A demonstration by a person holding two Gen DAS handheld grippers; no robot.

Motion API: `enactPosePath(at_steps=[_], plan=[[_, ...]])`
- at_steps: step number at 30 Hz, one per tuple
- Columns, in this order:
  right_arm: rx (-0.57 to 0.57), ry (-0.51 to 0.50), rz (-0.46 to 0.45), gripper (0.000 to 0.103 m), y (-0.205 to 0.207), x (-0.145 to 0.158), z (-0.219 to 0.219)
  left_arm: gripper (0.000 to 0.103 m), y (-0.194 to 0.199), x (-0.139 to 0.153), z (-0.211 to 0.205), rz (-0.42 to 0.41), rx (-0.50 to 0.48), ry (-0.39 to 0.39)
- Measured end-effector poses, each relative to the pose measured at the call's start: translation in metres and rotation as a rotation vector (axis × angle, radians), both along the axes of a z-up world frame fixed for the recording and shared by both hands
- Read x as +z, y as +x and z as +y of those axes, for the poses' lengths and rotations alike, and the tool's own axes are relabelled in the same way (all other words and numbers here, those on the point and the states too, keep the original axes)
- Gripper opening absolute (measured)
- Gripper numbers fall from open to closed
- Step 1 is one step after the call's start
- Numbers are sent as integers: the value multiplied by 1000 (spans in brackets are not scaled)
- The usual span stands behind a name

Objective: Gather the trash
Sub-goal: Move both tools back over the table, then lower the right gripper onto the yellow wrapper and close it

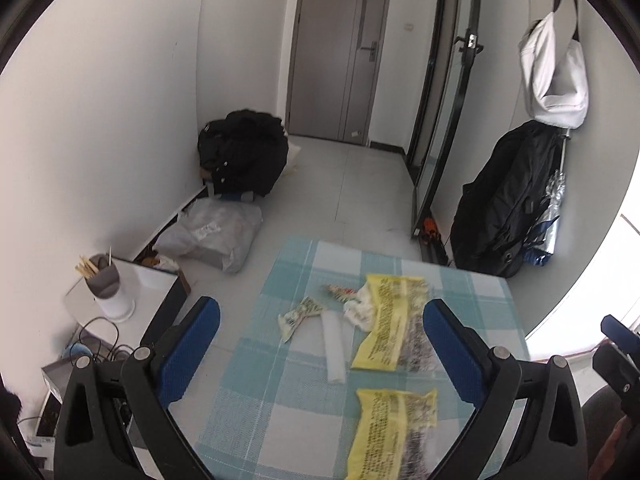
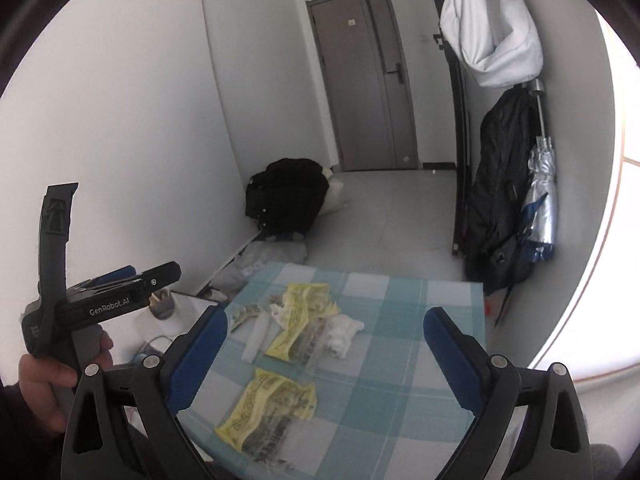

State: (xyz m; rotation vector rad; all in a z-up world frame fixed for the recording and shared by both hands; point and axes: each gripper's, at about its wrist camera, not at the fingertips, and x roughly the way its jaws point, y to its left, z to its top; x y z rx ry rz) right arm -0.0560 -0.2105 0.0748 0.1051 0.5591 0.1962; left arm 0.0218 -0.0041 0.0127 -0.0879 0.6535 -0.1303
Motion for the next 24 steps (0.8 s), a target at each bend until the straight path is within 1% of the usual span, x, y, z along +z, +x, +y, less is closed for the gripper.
enactPosePath(at_steps=[5,8,11,15,20,24], plan=[[23,-7,132,99,15,-35,16,100,1,-13,23,28,28,-9],[41,-18,209,99,21,-55,27,100,3,-13,32,39,36,-36],[61,-16,272,99,31,-73,34,100,6,-17,37,43,48,-21],[78,-28,330,99,40,-89,48,100,11,-25,42,68,43,-17],[161,-153,391,99,50,-108,72,100,16,-28,50,99,48,-33],[194,-168,427,99,62,-125,84,100,17,-26,56,96,63,-41]])
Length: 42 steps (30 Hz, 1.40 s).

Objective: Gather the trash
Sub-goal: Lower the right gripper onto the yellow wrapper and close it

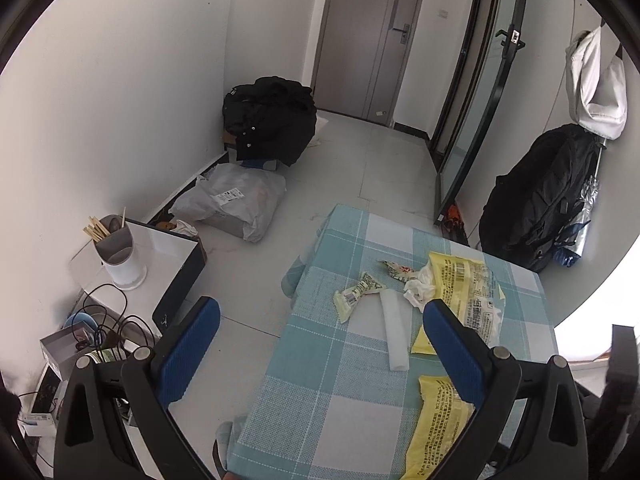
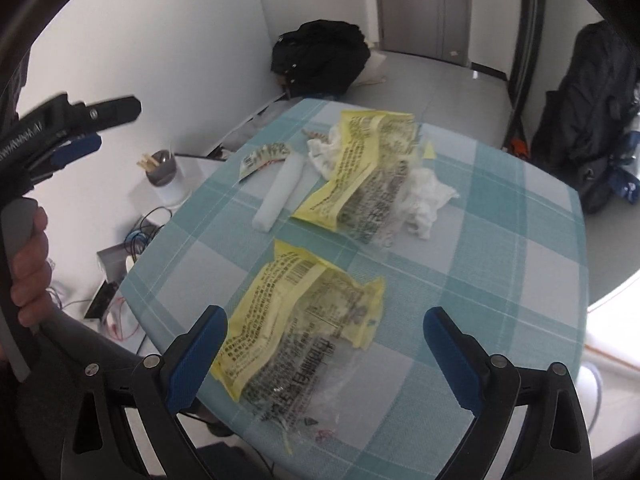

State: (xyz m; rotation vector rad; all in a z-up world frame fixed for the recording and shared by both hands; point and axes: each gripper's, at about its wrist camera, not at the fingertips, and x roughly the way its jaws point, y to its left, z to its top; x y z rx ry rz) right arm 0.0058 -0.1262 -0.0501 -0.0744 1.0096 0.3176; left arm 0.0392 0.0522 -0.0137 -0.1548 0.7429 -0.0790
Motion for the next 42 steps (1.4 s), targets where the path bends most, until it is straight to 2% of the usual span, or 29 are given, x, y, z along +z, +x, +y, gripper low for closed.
enactPosePath(at_steps=[10,13,15,19,22,27,28,35,42], plan=[[61,-114,25,98,9,-35,26,100,8,-11,7,60,-4,-32],[70,-176,28,94,9,-42,33,100,9,-14,8,76,0,-35],[87,-166,43,86,10,-45,34,100,10,-16,9,89,2,-49],[92,-140,43,80,9,-44,32,100,11,-18,10,102,7,-59],[111,-131,36,66,5,-41,32,100,11,-20,9,105,5,-53],[142,-94,42,26,0,-37,32,100,13,-22,5,108,6,-28],[144,-78,50,22,0,-37,31,100,13,-22,5,110,3,-30],[123,20,86,6,-1,-32,14,100,17,-28,-2,137,-15,-23],[110,83,79,3,-7,-23,0,100,23,-34,-15,170,-56,-3]])
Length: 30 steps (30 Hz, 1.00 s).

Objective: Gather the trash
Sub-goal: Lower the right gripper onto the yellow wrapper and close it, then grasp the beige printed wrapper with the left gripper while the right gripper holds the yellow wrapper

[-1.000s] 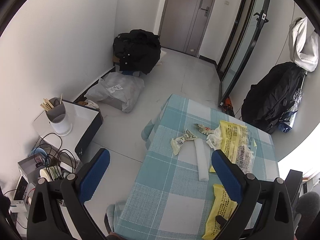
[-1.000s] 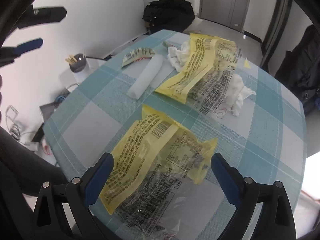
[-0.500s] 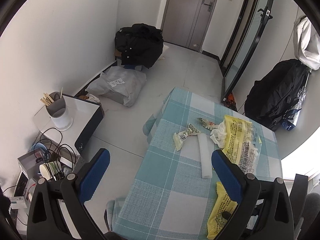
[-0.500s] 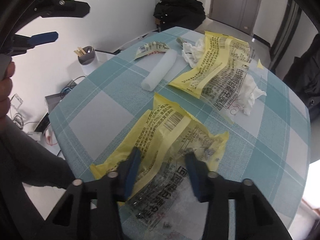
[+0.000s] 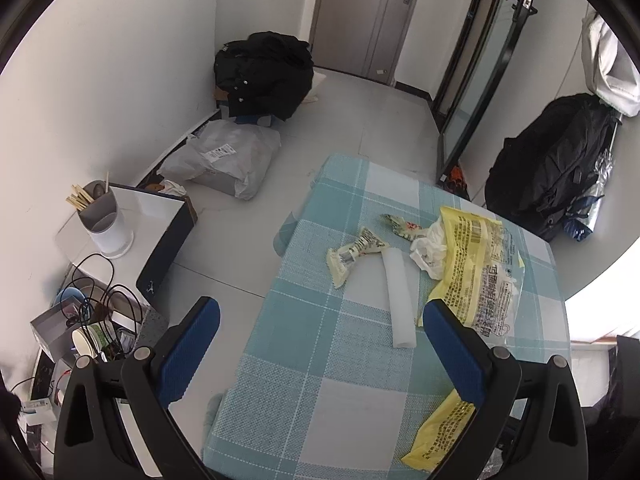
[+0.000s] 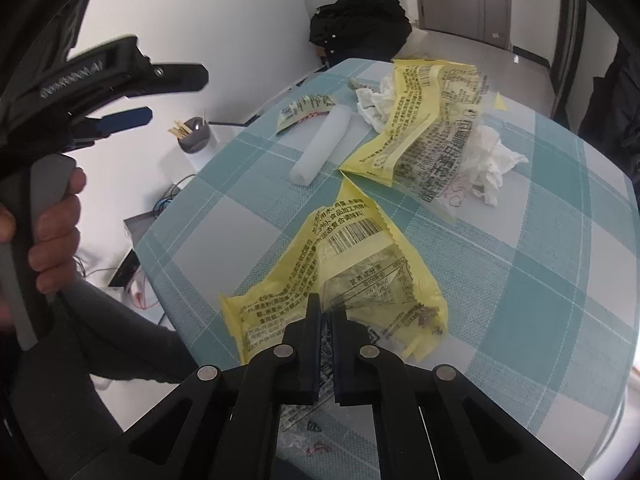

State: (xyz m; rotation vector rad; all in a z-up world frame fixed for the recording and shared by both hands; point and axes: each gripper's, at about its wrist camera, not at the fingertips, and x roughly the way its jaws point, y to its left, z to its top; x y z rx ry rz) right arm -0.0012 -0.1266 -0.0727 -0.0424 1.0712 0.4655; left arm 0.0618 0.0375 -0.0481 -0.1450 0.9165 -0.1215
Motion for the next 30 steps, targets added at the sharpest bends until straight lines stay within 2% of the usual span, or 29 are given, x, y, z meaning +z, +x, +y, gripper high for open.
enactPosePath(at_steps=[4,9,14,18,21,24,26,30], plan=[[-22,57,-2,2,-3,11,-18,100,4,-4,-7,33,-34,-4],[-49,75,-32,2,-7,22,-34,100,24,-5,-13,69,-37,12],[-101,55,-42,2,-5,25,-51,100,54,-9,-29,91,-108,163],[-108,55,-82,2,-6,34,-61,100,82,-23,-34,159,-170,210],[-120,51,-102,2,-8,38,-69,99,94,-34,-37,178,-204,297],[-137,55,-105,2,-9,41,-78,94,98,-42,-38,199,-242,307],[-140,52,-115,2,-13,43,-81,84,101,-47,-39,221,-261,305],[-147,51,-122,2,-14,44,-88,71,107,-56,-43,254,-296,290]])
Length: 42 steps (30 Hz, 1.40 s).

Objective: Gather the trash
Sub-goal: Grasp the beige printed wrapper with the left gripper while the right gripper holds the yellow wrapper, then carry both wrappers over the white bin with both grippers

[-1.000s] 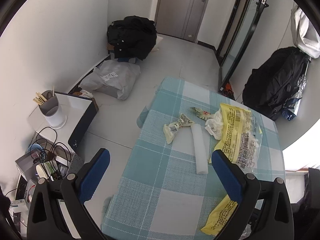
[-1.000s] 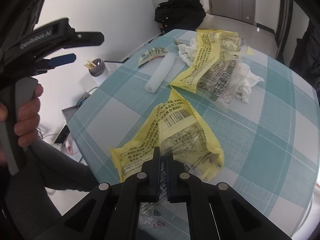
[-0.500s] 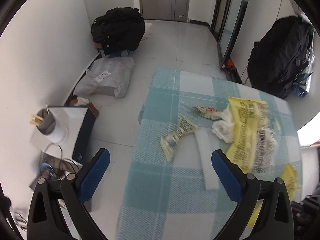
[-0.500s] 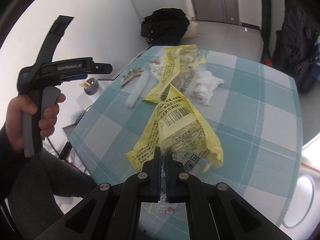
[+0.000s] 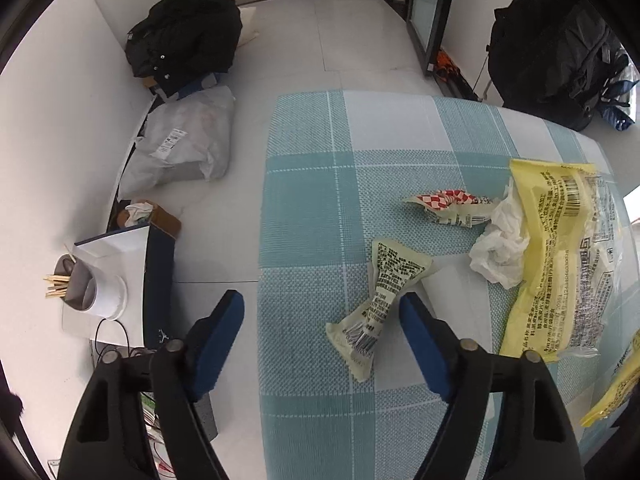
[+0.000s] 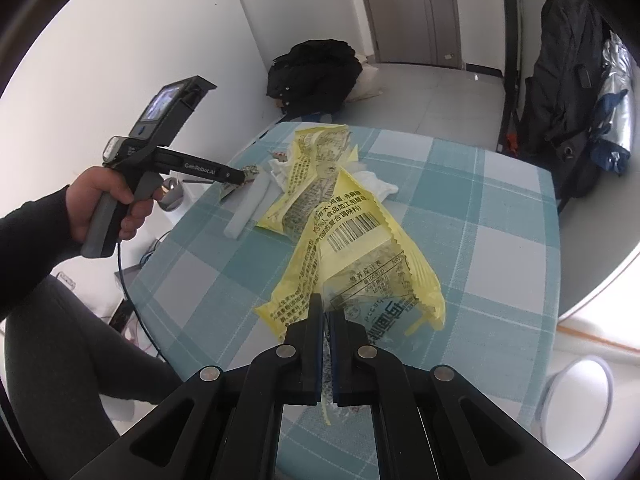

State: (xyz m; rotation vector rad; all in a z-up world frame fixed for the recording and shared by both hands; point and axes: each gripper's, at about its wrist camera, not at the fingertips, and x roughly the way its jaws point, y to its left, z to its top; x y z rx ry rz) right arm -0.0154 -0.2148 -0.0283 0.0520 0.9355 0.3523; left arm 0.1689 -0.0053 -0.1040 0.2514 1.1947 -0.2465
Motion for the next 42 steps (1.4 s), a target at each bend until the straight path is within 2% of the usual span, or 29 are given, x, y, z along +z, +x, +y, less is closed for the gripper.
enactPosePath(at_steps=[1,2,3,4,5,7,12,22,30,39,42], plan=[[-3,4,-3,2,0,0,-1,66,0,0,0,-1,-1,-12],[-5,5,-5,2,0,1,-3,54,-1,1,1,-5,-1,-27],[-7,7,-7,2,-1,2,-4,49,0,2,-1,1,-8,-39],[-9,11,-11,2,-1,4,-6,39,-1,3,-3,8,-17,-47],[-12,14,-14,2,-1,4,-7,28,-3,4,-7,9,-37,-49],[-16,22,-16,2,-1,5,-9,14,-5,7,-16,14,-69,-40],[-9,20,-33,2,-5,10,-6,13,-7,10,-19,25,-55,-39],[6,5,-76,2,-14,18,3,13,-28,29,-10,-30,-15,-33],[-7,12,-107,2,-19,25,9,13,-51,51,-2,-85,14,-90],[-49,26,-156,2,-28,44,2,13,-84,100,-25,-187,-45,-177],[-73,23,-205,2,-35,58,-6,13,-95,120,-36,-226,-73,-208]])
